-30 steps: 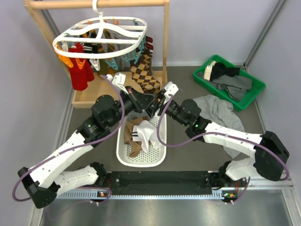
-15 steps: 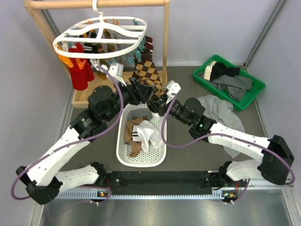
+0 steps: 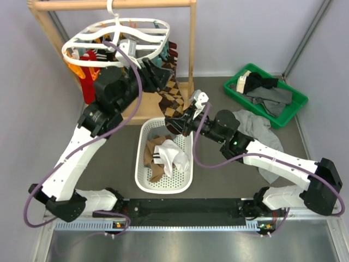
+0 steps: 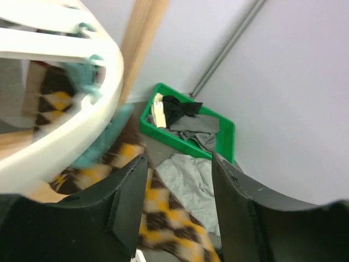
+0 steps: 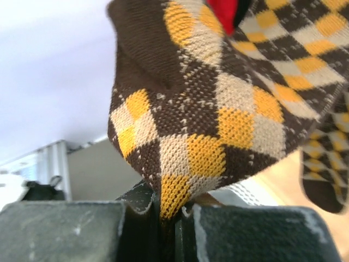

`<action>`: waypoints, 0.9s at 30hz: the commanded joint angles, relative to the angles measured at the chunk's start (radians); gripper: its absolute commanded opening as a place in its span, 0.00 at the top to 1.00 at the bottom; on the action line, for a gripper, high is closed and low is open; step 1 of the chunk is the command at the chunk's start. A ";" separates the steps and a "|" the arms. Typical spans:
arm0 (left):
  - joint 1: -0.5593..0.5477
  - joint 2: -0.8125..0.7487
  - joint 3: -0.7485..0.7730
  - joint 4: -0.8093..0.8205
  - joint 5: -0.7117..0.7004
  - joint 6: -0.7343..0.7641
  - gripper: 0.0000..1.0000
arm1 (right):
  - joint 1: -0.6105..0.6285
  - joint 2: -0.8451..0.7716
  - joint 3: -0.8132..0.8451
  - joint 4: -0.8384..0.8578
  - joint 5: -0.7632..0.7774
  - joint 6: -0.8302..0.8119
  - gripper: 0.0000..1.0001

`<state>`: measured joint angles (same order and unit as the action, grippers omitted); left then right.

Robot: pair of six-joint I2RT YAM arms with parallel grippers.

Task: Remove the socks clipped to the hanger

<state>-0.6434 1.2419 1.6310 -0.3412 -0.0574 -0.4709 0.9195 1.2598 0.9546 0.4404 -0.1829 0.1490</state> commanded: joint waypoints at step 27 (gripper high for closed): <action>0.263 -0.081 -0.129 0.047 0.295 -0.051 0.38 | -0.030 -0.017 0.067 0.138 -0.187 0.273 1.00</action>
<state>-0.3866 1.1893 1.5185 -0.2672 0.2539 -0.5373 0.8955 1.2705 0.9783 0.5098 -0.3641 0.4046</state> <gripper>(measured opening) 0.613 0.029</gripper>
